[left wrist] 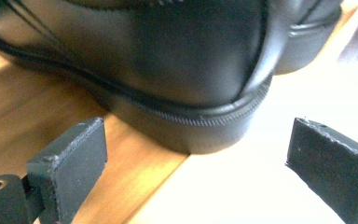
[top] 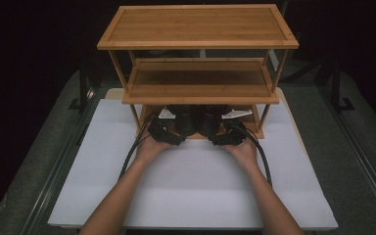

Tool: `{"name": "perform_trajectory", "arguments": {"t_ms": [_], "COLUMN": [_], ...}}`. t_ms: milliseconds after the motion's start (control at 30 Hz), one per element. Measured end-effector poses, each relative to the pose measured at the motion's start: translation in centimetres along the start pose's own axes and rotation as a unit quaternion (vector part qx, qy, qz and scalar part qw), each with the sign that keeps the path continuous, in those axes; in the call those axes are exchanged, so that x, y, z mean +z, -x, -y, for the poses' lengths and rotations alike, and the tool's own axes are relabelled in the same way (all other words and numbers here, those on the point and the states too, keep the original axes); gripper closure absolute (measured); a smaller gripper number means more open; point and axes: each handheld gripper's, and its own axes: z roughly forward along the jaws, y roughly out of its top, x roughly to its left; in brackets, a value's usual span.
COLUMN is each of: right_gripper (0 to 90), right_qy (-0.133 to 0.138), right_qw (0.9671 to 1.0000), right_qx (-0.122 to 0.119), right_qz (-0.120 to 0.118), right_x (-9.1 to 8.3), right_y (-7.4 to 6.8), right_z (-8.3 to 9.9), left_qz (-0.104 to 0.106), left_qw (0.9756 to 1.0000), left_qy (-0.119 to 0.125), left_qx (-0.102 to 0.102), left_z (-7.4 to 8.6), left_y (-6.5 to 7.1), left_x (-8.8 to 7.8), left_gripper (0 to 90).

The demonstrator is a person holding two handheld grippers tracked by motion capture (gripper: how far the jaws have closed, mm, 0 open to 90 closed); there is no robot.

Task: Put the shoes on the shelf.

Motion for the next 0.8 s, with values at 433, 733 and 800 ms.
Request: {"name": "perform_trajectory", "arguments": {"t_ms": [433,733,800], "right_gripper": [7.8,2.1,2.1], "right_qy": [-0.007,-0.009,-0.011], "right_qw": [1.0,0.9999,0.9999], "right_qx": [-0.002,-0.004,-0.003], "right_qz": [-0.001,0.012,0.013], "right_x": [-4.0,-7.7,-8.7], "right_y": [-0.2,-0.2,-0.1], "right_z": [2.6,5.3,6.0], "left_qz": [0.002,-0.002,0.002], "left_qw": [0.9999,0.9994,0.9995], "left_qy": [0.003,0.019,0.013], "left_qx": [0.01,0.027,0.03], "left_z": [2.0,4.3,5.0], "left_y": [1.5,3.3,3.6], "left_x": [-4.0,-7.9,-8.7], "left_gripper": [4.7,4.5,2.3]}}
